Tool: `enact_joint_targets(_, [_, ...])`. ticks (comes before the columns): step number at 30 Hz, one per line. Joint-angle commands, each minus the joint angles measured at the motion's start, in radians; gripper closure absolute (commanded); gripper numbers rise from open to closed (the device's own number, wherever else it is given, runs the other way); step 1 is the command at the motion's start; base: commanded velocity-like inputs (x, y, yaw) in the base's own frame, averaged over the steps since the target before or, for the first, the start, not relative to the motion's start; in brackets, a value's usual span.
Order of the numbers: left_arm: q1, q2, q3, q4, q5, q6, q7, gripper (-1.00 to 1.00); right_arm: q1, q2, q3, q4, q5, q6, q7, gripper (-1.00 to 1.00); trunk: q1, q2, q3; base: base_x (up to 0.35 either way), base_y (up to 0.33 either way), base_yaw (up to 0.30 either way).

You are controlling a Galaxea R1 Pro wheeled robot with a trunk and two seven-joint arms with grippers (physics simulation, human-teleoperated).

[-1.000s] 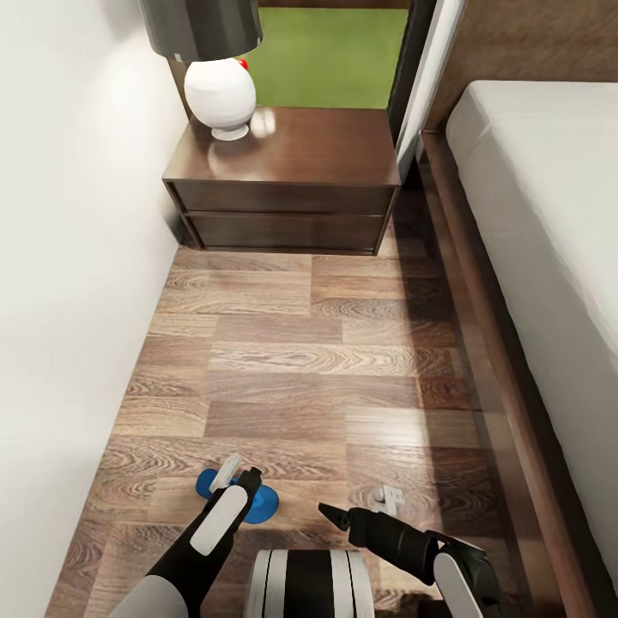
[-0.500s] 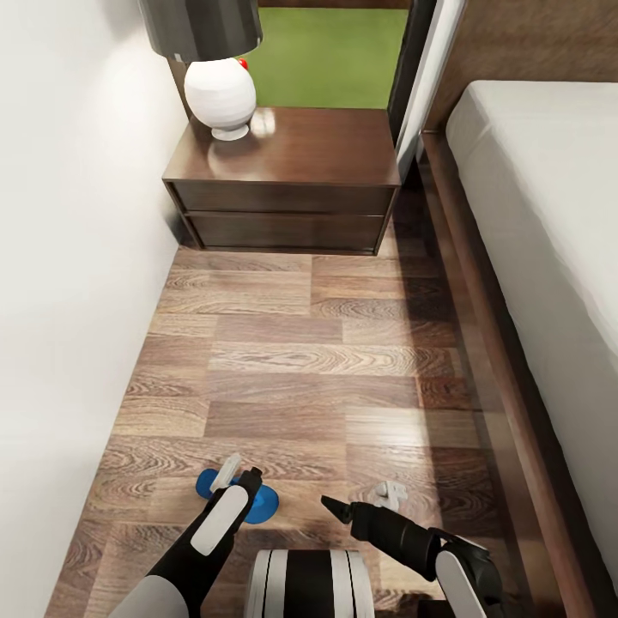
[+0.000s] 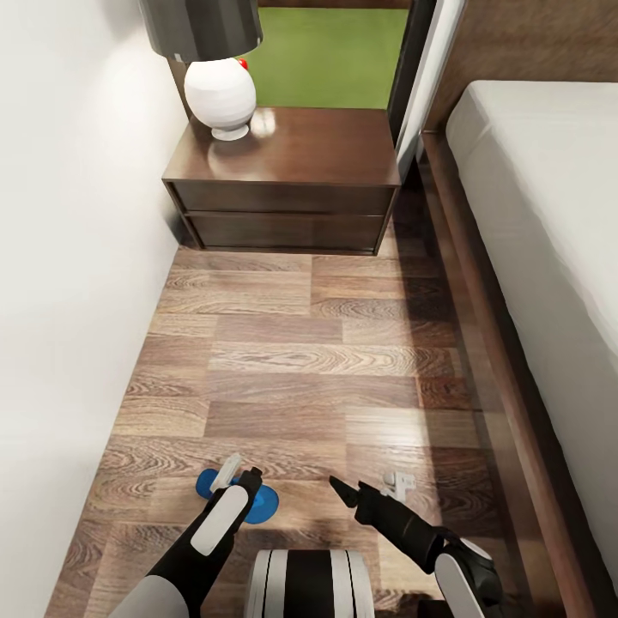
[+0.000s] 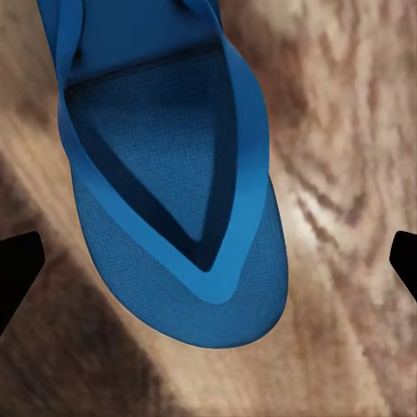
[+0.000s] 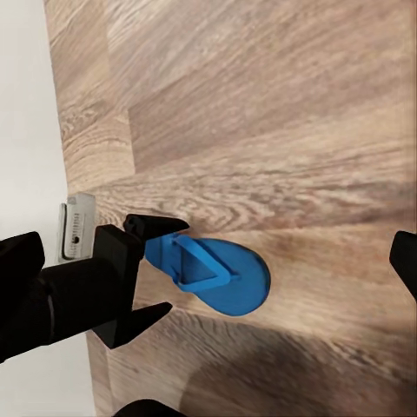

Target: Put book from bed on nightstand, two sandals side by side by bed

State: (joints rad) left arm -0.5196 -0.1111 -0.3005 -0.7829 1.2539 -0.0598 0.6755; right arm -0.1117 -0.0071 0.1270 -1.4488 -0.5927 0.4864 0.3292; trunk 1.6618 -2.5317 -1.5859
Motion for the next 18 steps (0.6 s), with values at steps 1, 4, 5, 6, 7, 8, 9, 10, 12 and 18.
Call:
enact_joint_targets(1, [0.0, 0.001, -0.003, -0.001, 0.008, -0.006, 0.004, -1.0, 0.0, -0.001, 0.0, 0.0, -0.006, 0.005, 0.0, -1.0, 0.0, 0.0, -0.001, 0.0, 0.0, 0.0])
enact_joint_targets(4, [0.0, 0.001, -0.003, -0.001, 0.009, -0.006, 0.004, -1.0, 0.0, -0.001, 0.0, 0.002, -0.014, 0.008, 0.004, -1.0, 0.0, 0.0, -0.001, 0.0, 0.0, 0.0])
enact_joint_targets(5, [0.0, 0.001, -0.003, -0.001, 0.009, -0.006, 0.004, -1.0, 0.0, -0.001, 0.0, 0.002, -0.019, 0.009, 0.005, -1.0, 0.0, 0.0, -0.001, 0.0, 0.0, 0.0])
enact_joint_targets(6, [0.0, 0.001, -0.003, -0.001, 0.009, -0.006, 0.004, -1.0, 0.0, -0.001, 0.0, 0.002, -0.027, 0.01, 0.006, -1.0, 0.0, 0.0, -0.001, 0.0, 0.0, 0.0])
enact_joint_targets(7, [0.0, 0.001, -0.003, -0.001, 0.009, -0.006, 0.004, -1.0, 0.0, -0.001, 0.0, 0.002, -0.051, 0.012, 0.007, -1.0, 0.0, 0.0, -0.001, 0.0, 0.0, 0.0])
enact_joint_targets(8, [0.0, 0.001, -0.003, -0.001, 0.009, -0.006, 0.004, -1.0, 0.0, -0.001, 0.0, 0.003, -0.068, 0.014, 0.007, -1.0, 0.0, 0.0, -0.001, 0.0, 0.0, 0.0])
enact_joint_targets(9, [0.0, 0.001, -0.003, -0.001, 0.009, -0.006, 0.004, -1.0, 0.0, -0.002, 0.0, 0.003, -0.087, 0.015, 0.008, -1.0, 0.0, 0.0, -0.001, 0.0, 0.0, 0.0])
enact_joint_targets(10, [0.0, 0.001, -0.003, -0.001, 0.009, -0.006, 0.004, -1.0, 0.0, -0.005, -0.001, 0.003, -0.135, 0.016, 0.008, -1.0, 0.0, 0.0, -0.001, 0.0, 0.0, 0.0])
enact_joint_targets(12, [0.0, 0.001, -0.003, -0.001, 0.009, -0.006, 0.004, -1.0, 0.0, -0.009, -0.001, 0.003, -0.222, 0.019, 0.009, -1.0, 0.0, 0.0, -0.001, 0.0, 0.0, 0.0])
enact_joint_targets(18, [0.0, 0.001, -0.003, -0.001, 0.009, -0.006, 0.004, -1.0, 0.0, -0.054, -0.003, 0.002, -0.523, 0.022, 0.01, -1.0, 0.0, 0.0, -0.001, 0.0, 0.0, 0.0])
